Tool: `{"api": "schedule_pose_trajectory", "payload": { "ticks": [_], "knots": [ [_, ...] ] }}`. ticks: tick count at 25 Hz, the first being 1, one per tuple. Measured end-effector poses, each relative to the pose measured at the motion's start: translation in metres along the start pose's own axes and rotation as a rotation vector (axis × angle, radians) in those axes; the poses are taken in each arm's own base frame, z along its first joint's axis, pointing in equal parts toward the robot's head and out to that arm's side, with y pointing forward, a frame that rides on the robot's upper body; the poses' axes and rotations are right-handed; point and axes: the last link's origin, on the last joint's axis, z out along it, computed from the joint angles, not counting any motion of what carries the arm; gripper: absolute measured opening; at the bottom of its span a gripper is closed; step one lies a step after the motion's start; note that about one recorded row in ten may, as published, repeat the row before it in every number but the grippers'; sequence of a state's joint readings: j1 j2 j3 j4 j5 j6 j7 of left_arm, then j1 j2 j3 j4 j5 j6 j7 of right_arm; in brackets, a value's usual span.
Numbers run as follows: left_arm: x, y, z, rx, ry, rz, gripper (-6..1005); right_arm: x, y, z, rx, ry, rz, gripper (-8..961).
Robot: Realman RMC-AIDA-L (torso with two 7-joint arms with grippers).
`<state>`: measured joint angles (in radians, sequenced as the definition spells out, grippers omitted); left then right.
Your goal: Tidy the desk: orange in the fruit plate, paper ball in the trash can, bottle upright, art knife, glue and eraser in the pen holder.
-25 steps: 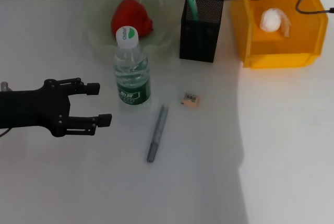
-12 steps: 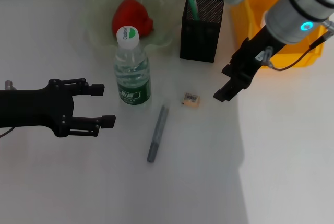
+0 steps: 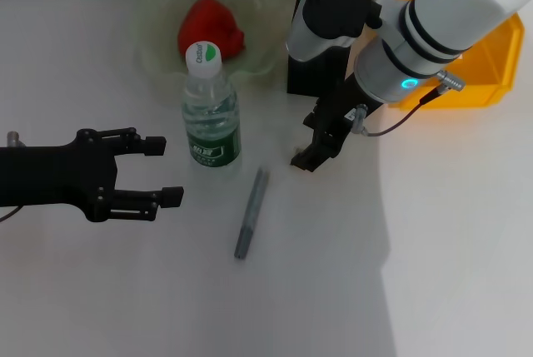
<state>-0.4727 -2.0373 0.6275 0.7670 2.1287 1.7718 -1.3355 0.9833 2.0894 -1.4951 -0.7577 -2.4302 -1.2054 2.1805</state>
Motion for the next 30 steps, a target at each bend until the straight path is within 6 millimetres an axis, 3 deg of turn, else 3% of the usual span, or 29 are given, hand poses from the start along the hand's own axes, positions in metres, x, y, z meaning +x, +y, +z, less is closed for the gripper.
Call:
{"api": "schedule_pose_trajectory", "payload": {
  "ticks": [17, 30],
  "knots": [
    [0.001, -0.001, 0.003, 0.002, 0.005, 0.010, 845, 0.010, 0.004, 0.026, -0.002, -0.029, 0.050, 682],
    [-0.001, 0.000, 0.001, 0.011, 0.013, 0.002, 844, 0.012, 0.003, 0.026, 0.004, -0.035, 0.072, 356]
  ]
}}
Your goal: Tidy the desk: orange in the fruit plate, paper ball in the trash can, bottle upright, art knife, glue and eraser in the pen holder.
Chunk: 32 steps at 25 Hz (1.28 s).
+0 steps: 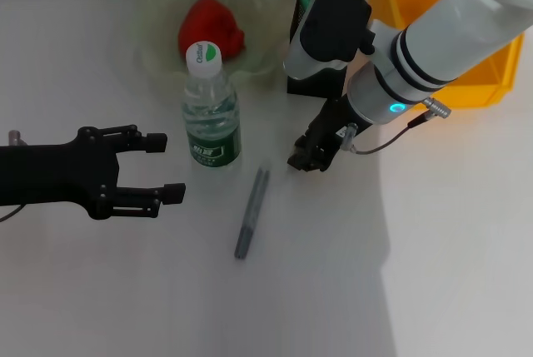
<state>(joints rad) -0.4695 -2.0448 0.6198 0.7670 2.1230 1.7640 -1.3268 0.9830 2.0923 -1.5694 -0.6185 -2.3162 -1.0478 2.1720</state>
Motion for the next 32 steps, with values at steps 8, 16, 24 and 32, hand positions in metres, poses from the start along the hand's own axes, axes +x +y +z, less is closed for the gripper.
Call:
{"api": "schedule_pose_trajectory", "payload": {
  "ticks": [8, 16, 24, 32],
  "knots": [
    [-0.002, 0.001, -0.001, 0.002, 0.001, -0.005, 845, -0.016, -0.009, -0.077, 0.073, -0.221, 0.053, 241],
    [-0.001, 0.002, -0.001, -0.005, 0.002, -0.007, 844, -0.013, -0.056, -0.143, 0.287, -0.459, 0.200, 287],
    [0.002, 0.001, 0.002, -0.016, 0.000, -0.002, 846, -0.015, -0.072, -0.108, 0.278, -0.421, 0.226, 334],
    [0.002, 0.001, 0.002, -0.011, 0.003, -0.002, 844, -0.011, -0.073, -0.106, 0.277, -0.422, 0.240, 380]
  ]
}}
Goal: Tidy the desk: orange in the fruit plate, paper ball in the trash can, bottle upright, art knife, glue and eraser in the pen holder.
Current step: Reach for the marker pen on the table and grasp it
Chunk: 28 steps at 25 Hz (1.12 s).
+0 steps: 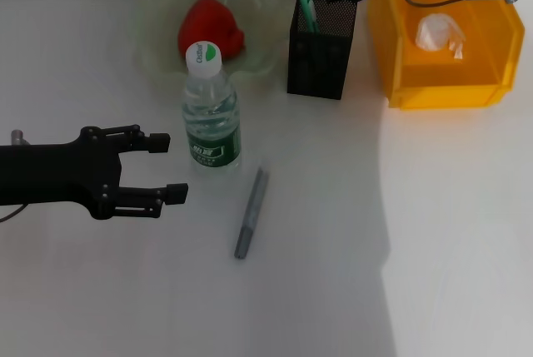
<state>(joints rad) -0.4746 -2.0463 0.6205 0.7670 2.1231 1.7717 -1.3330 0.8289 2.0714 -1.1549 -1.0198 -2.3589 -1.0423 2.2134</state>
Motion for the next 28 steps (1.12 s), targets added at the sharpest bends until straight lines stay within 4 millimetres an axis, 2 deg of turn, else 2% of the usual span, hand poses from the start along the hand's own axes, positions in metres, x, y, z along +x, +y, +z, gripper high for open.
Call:
{"api": "schedule_pose_trajectory", "payload": {
  "ticks": [6, 7, 8, 10, 12, 17, 21, 26, 28],
  "knots": [
    [0.001, -0.001, -0.004, 0.015, -0.006, -0.010, 845, 0.007, 0.003, -0.019, -0.051, -0.024, 0.034, 512],
    [0.001, -0.001, -0.005, 0.019, -0.009, -0.014, 845, 0.009, 0.007, -0.033, -0.092, -0.045, 0.044, 537],
    [0.001, -0.001, -0.005, 0.019, -0.009, -0.014, 845, 0.009, 0.007, -0.033, -0.092, -0.045, 0.044, 551],
    [0.001, -0.001, -0.006, 0.020, -0.011, -0.018, 845, 0.007, 0.013, -0.049, -0.131, -0.056, 0.053, 580],
    [0.001, 0.000, -0.005, 0.015, -0.016, -0.021, 846, 0.003, 0.027, -0.069, -0.186, 0.012, 0.062, 610],
    [0.003, 0.002, -0.003, -0.015, -0.033, -0.040, 846, 0.001, 0.042, -0.082, -0.217, 0.122, 0.067, 665],
    [0.006, 0.004, 0.000, -0.039, -0.078, -0.041, 846, 0.007, 0.043, -0.082, -0.228, 0.143, 0.087, 688],
    [0.023, 0.008, 0.000, -0.070, -0.179, -0.054, 845, 0.028, 0.046, -0.084, -0.272, 0.165, 0.102, 688],
    [0.051, 0.009, -0.002, -0.034, -0.252, -0.101, 845, 0.049, 0.049, -0.089, -0.319, 0.124, 0.105, 688]
  ]
}}
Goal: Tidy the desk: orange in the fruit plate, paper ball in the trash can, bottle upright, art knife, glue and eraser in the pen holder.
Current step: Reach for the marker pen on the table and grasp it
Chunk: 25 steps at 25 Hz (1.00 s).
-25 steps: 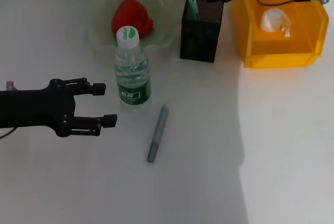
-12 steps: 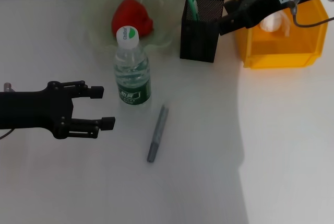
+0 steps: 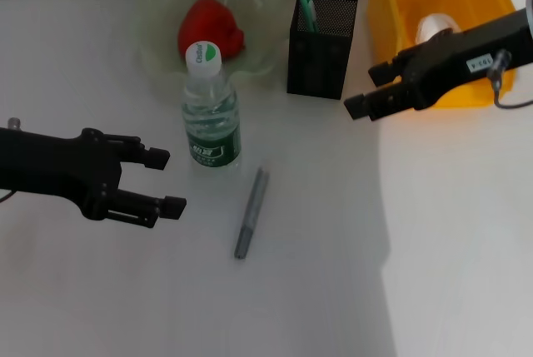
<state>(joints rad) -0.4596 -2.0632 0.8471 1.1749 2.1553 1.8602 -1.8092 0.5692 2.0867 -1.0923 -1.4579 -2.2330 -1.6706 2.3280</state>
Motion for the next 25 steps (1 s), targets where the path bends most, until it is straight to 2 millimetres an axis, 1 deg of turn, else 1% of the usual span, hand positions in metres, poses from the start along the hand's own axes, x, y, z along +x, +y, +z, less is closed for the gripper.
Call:
{"api": "schedule_pose_trajectory", "payload": {
  "ticks": [1, 2, 3, 4, 5, 6, 8, 9, 10, 11, 12, 13, 14, 15, 17, 18, 19, 20, 25],
  "knots": [
    [0.000, 0.000, 0.000, 0.000, 0.000, 0.000, 845, 0.006, 0.001, -0.001, -0.015, -0.014, -0.004, 687],
    [0.010, 0.002, 0.000, 0.013, -0.042, -0.028, 844, 0.013, 0.002, -0.001, -0.030, -0.027, -0.007, 687],
    [0.010, 0.002, 0.000, 0.013, -0.042, -0.028, 844, 0.022, 0.003, -0.002, -0.048, -0.045, -0.006, 687],
    [0.023, 0.005, 0.004, 0.031, -0.119, -0.061, 844, 0.031, 0.005, -0.003, -0.069, -0.067, -0.006, 687],
    [0.023, 0.005, 0.004, 0.031, -0.119, -0.061, 844, 0.031, 0.005, -0.003, -0.069, -0.067, -0.006, 687],
    [0.030, 0.008, 0.008, 0.041, -0.169, -0.069, 844, 0.037, 0.006, -0.003, -0.082, -0.077, -0.005, 687],
    [0.041, 0.013, 0.019, 0.067, -0.261, -0.085, 844, 0.056, 0.008, -0.002, -0.116, -0.117, -0.003, 687],
    [0.051, 0.017, 0.030, 0.098, -0.340, -0.097, 844, 0.074, 0.006, -0.003, -0.134, -0.151, 0.024, 687],
    [0.051, 0.017, 0.030, 0.098, -0.340, -0.097, 845, 0.074, 0.006, -0.003, -0.134, -0.151, 0.024, 687],
    [0.056, 0.019, 0.038, 0.114, -0.381, -0.108, 845, 0.090, 0.003, -0.003, -0.137, -0.174, 0.057, 687],
    [0.061, 0.021, 0.045, 0.127, -0.417, -0.112, 845, 0.090, 0.003, -0.003, -0.137, -0.174, 0.057, 687],
    [0.061, 0.021, 0.045, 0.127, -0.417, -0.112, 845, 0.099, 0.002, -0.004, -0.137, -0.184, 0.080, 687],
    [0.071, 0.025, 0.059, 0.163, -0.478, -0.125, 845, 0.113, -0.001, -0.005, -0.133, -0.200, 0.113, 687],
    [0.075, 0.025, 0.063, 0.172, -0.484, -0.130, 845, 0.113, -0.001, -0.005, -0.133, -0.200, 0.113, 687],
    [0.080, 0.027, 0.068, 0.183, -0.486, -0.136, 846, 0.127, -0.004, -0.006, -0.122, -0.221, 0.146, 686],
    [0.083, 0.028, 0.070, 0.188, -0.485, -0.142, 846, 0.131, -0.005, -0.006, -0.121, -0.226, 0.157, 686],
    [0.089, 0.029, 0.074, 0.196, -0.479, -0.153, 846, 0.140, -0.006, -0.006, -0.120, -0.241, 0.181, 686],
    [0.089, 0.029, 0.074, 0.196, -0.479, -0.153, 845, 0.140, -0.006, -0.006, -0.120, -0.241, 0.181, 686],
    [0.096, 0.032, 0.088, 0.216, -0.482, -0.159, 842, 0.158, -0.006, -0.005, -0.125, -0.288, 0.205, 686]
  ]
}}
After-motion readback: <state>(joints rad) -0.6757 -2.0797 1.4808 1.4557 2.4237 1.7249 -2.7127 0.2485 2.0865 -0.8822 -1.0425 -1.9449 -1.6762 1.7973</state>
